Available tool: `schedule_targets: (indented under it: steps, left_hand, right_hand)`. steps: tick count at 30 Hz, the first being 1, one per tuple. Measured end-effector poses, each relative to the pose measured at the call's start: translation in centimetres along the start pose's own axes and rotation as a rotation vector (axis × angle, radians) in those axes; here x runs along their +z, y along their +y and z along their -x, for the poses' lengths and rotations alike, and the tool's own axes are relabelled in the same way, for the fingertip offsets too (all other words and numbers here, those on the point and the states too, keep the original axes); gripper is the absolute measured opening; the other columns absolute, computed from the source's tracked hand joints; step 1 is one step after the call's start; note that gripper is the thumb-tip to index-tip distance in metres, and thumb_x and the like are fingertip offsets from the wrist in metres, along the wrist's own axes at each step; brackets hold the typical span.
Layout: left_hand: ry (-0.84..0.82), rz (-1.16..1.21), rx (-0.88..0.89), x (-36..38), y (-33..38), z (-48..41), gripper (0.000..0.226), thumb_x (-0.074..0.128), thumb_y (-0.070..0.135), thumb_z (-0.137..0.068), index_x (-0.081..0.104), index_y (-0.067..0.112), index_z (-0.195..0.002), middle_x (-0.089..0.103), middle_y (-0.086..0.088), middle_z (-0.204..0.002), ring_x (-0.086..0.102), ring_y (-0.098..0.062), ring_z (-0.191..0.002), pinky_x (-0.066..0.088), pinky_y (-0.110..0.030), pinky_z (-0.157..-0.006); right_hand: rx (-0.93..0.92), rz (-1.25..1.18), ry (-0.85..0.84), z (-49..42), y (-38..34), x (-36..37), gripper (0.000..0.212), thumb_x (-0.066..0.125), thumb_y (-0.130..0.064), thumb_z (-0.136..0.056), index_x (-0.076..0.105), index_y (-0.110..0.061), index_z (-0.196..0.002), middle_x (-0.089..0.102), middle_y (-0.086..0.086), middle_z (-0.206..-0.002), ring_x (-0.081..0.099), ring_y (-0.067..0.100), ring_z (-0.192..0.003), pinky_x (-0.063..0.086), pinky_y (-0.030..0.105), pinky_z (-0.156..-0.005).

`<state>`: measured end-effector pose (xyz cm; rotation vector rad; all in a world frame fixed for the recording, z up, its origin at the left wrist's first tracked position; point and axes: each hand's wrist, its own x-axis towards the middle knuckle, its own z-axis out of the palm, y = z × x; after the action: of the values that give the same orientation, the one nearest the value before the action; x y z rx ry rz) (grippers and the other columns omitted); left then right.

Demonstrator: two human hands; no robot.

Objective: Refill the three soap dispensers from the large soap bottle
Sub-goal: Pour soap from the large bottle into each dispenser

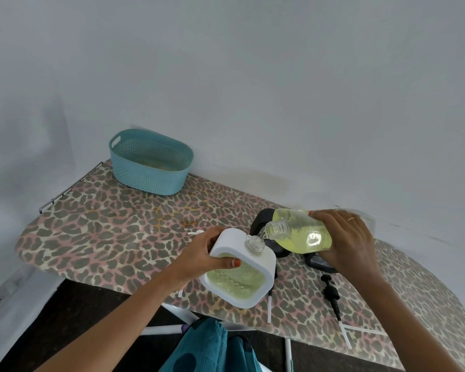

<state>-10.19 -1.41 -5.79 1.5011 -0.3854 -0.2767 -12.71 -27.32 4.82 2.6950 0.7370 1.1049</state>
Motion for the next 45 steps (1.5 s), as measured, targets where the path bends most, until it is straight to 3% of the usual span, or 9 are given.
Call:
schedule_targets:
  steps: [5,9,14,25,30,45]
  left_hand:
    - [0.003,-0.003,-0.004,0.03,-0.07,-0.01,0.064,0.078,0.044,-0.045,0.056,0.031,-0.103,0.067,0.005,-0.095,0.067,-0.01,-0.085,0.055,-0.025,-0.073]
    - [0.01,0.008,-0.015,0.01,-0.22,-0.03,0.066,0.079,0.043,-0.044,0.056,0.03,-0.104,0.067,0.002,-0.097,0.067,-0.014,-0.087,0.056,-0.03,-0.076]
    - [0.01,0.005,-0.008,0.09,-0.06,-0.05,0.065,0.078,0.045,-0.044,0.056,0.032,-0.104,0.067,0.005,-0.095,0.067,-0.008,-0.083,0.054,-0.021,-0.07]
    - [-0.006,0.028,-0.009,0.13,0.07,0.07,0.067,0.078,0.043,-0.045,0.056,0.028,-0.106,0.067,0.001,-0.097,0.067,-0.013,-0.087,0.055,-0.027,-0.074]
    - [-0.002,0.031,-0.001,0.12,0.06,0.07,0.065,0.078,0.043,-0.045,0.056,0.03,-0.104,0.067,0.003,-0.095,0.067,-0.01,-0.085,0.055,-0.023,-0.071]
    - [-0.017,0.059,0.018,-0.03,0.48,0.06,0.058,0.079,0.04,-0.048,0.058,0.03,-0.101,0.07,0.013,-0.086,0.067,-0.009,-0.081,0.053,-0.02,-0.067]
  right_hand:
    - [0.012,0.003,-0.011,-0.02,-0.01,0.04,0.056,0.09,0.0,-0.036,0.068,-0.001,-0.087,0.071,0.01,-0.085,0.068,0.03,-0.073,0.051,0.037,-0.064]
    - [0.008,-0.002,-0.006,-0.01,0.01,0.05,0.054,0.09,-0.001,-0.037,0.068,-0.001,-0.086,0.071,0.009,-0.084,0.068,0.029,-0.072,0.051,0.036,-0.063]
    - [0.009,-0.003,-0.011,0.0,-0.06,0.09,0.056,0.089,0.002,-0.036,0.067,-0.001,-0.087,0.071,0.009,-0.084,0.068,0.029,-0.071,0.051,0.036,-0.062]
    - [-0.002,-0.02,-0.009,0.16,0.05,0.17,0.063,0.09,-0.002,-0.038,0.06,-0.008,-0.094,0.071,0.009,-0.086,0.068,0.029,-0.073,0.05,0.035,-0.064]
    - [0.003,-0.005,-0.016,0.04,-0.09,0.13,0.054,0.09,-0.003,-0.038,0.068,-0.002,-0.088,0.071,0.009,-0.085,0.068,0.03,-0.073,0.051,0.036,-0.062]
    - [0.012,-0.027,-0.044,0.16,-0.7,0.39,0.053,0.092,-0.013,-0.041,0.068,-0.002,-0.088,0.071,0.009,-0.084,0.068,0.029,-0.07,0.051,0.034,-0.063]
